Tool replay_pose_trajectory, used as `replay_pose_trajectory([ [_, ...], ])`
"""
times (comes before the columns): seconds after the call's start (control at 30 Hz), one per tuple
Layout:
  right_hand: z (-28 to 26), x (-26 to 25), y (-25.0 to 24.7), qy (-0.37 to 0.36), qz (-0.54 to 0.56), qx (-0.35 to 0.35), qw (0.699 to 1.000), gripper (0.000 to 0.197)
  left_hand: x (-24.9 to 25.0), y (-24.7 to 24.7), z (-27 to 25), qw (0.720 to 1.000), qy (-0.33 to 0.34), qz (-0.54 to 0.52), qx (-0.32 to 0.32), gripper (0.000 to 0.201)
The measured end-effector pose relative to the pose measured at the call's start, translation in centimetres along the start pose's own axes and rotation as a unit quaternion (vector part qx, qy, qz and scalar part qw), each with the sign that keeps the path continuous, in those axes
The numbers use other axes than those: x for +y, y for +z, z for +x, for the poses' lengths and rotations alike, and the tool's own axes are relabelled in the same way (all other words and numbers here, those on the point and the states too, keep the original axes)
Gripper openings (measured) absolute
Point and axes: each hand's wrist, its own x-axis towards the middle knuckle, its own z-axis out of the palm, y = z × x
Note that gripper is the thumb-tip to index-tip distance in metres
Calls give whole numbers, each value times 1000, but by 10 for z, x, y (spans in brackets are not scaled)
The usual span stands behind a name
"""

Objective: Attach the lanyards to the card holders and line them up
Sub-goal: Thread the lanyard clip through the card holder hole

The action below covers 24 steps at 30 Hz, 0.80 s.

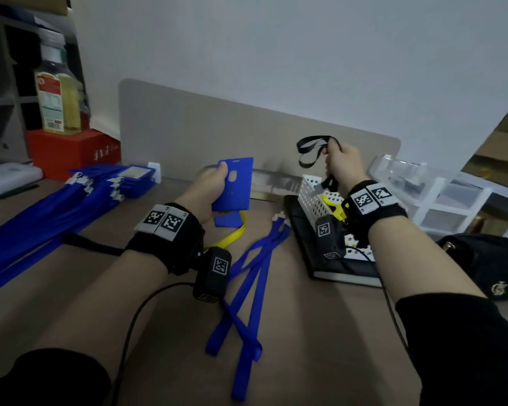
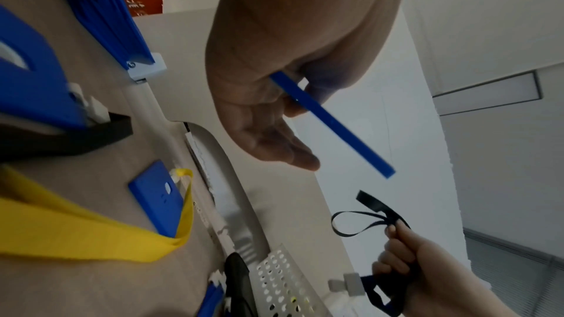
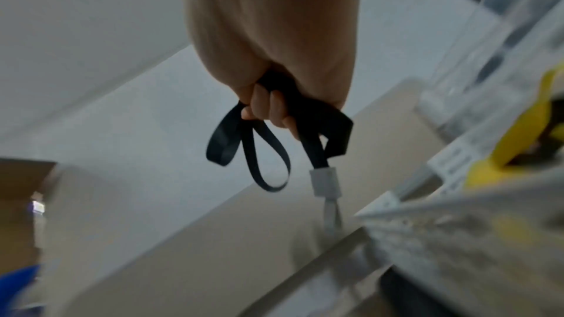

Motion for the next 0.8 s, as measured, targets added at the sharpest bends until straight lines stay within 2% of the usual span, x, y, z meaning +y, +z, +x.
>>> replay_pose_trajectory([
  [0.07, 7, 9, -20, -7, -101, 45, 994, 32, -3, 6, 0, 1000, -3, -1, -11, 33],
  [0.13, 11, 20, -36, 52, -213, 40, 975, 27, -6, 12, 0, 1000, -6, 1, -16, 35],
  [0.23, 6, 29, -50, 173, -379, -77, 906, 37, -9, 21, 2, 999, -4, -7, -34, 32],
  [0.3, 1, 30, -55, 196, -435, -141, 868, 44, -11, 27, 1, 999, -11, -5, -43, 30],
  [0.33, 0, 30, -57, 200, -440, -159, 861, 46, -11, 29, 0, 999, -13, -3, -45, 29],
  [0.43, -4, 17, -60, 207, -430, -184, 859, 49, -10, 34, -1, 999, -19, 3, -43, 27],
  [0.5, -9, 4, -62, 195, -449, -185, 852, 45, -9, 36, -2, 999, -21, 4, -46, 26],
  [0.6, -9, -9, -69, 193, -444, -169, 859, 41, -8, 39, -3, 998, -27, -3, -56, 26],
  [0.73, -9, -16, -66, 188, -404, -147, 883, 32, -8, 41, -4, 998, -27, -8, -63, 24],
  [0.8, -14, -20, -55, 167, -366, -138, 905, 26, -7, 41, -4, 998, -27, -6, -61, 24],
])
